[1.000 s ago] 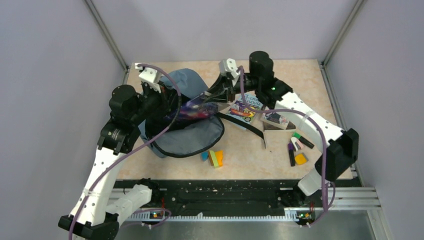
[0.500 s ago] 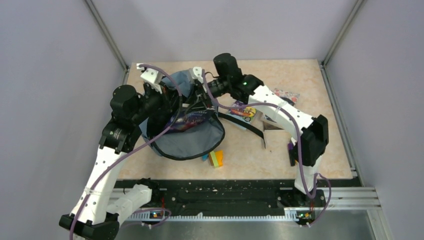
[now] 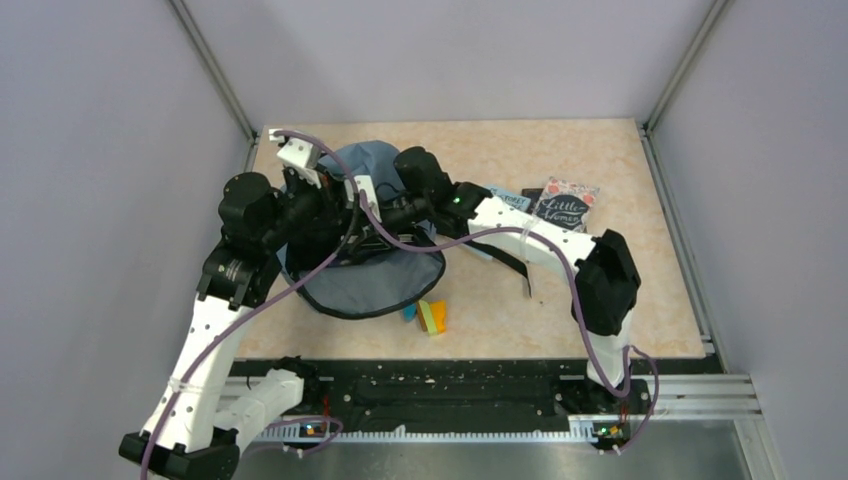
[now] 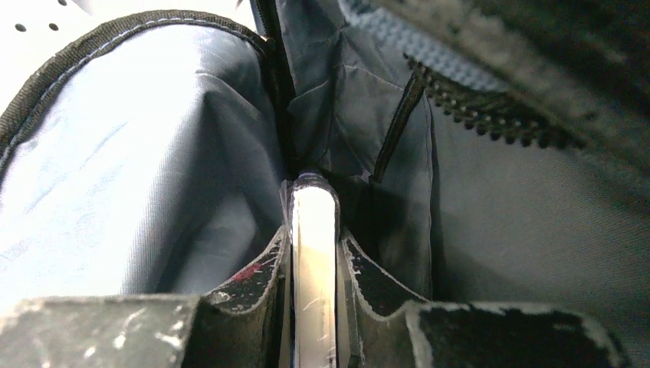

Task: Pack the student bag
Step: Place the book in the student bag, then adjust the student bag at the center of the board.

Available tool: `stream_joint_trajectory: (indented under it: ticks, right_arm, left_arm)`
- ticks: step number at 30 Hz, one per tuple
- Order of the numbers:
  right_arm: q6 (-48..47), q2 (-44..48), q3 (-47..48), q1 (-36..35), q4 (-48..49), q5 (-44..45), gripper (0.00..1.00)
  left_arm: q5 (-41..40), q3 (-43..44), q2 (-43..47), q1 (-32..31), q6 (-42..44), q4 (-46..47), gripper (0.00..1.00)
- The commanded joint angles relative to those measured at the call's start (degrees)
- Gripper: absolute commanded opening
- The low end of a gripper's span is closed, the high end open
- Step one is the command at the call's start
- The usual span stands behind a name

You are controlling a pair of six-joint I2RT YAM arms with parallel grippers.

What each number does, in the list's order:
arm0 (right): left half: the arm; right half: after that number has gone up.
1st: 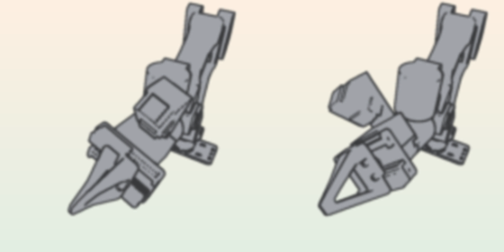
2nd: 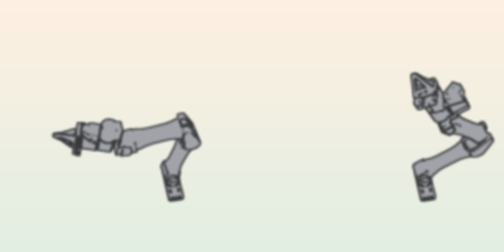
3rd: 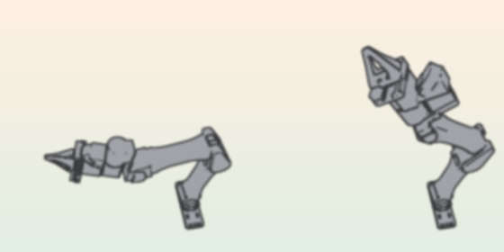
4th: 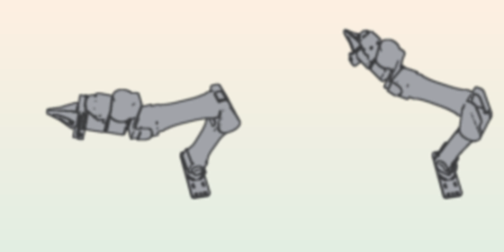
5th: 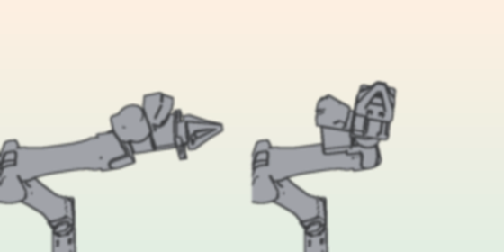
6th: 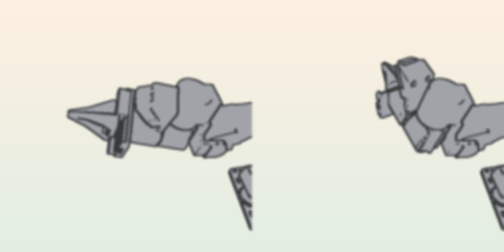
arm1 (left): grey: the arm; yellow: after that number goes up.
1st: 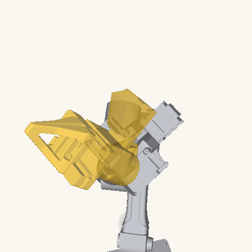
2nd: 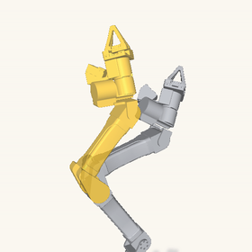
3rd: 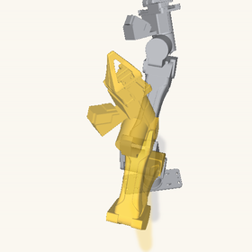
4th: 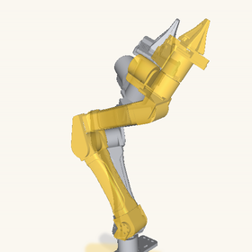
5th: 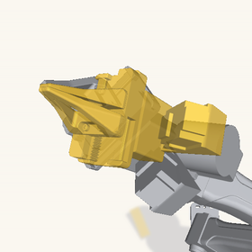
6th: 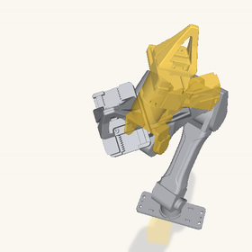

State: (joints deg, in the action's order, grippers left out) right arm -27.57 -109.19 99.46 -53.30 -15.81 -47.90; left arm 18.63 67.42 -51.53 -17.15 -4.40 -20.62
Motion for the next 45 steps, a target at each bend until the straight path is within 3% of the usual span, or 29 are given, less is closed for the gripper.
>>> stream_joint_trajectory:
  ticks: [1, 6, 10, 24, 31, 38, 45]
  right_arm:
    - [7.0, -0.4, -2.0, -0.5, 9.5, 1.7, 0.07]
    - [9.2, 2.8, -5.2, -0.5, 14.2, 2.8, 0.5]
    - [9.1, 5.6, -7.3, -0.5, 15.2, 3.5, 0.64]
    - [15.4, 16.7, -18.3, -0.5, 26.6, 6.5, 0.74]
    - [20.4, 25.6, -24.0, 0.4, 25.1, 13.8, 0.74]
    - [40.4, 38.2, -36.8, 15.8, 31.5, 6.8, 0.75]
    - [35.3, 45.8, -38.5, 18.2, 20.6, 11.7, 0.8]
  left_arm:
    - [2.0, 0.6, 1.4, -0.3, -0.2, 4.8, 0.0]
    - [1.9, 0.6, 1.6, -0.3, -0.1, 4.7, 0.0]
    - [1.0, 0.5, 2.0, -0.3, 0.2, 4.6, 0.0]
    - [-0.8, 0.1, 2.0, 0.2, 0.2, 4.7, 0.0]
    - [-4.4, -0.8, 1.7, 0.7, -0.8, 5.8, 0.0]
    - [-6.8, -1.4, 1.2, 0.8, -1.2, 6.4, 0.0]
    - [-6.4, -2.2, 1.3, 0.8, -1.0, 7.4, 0.0]
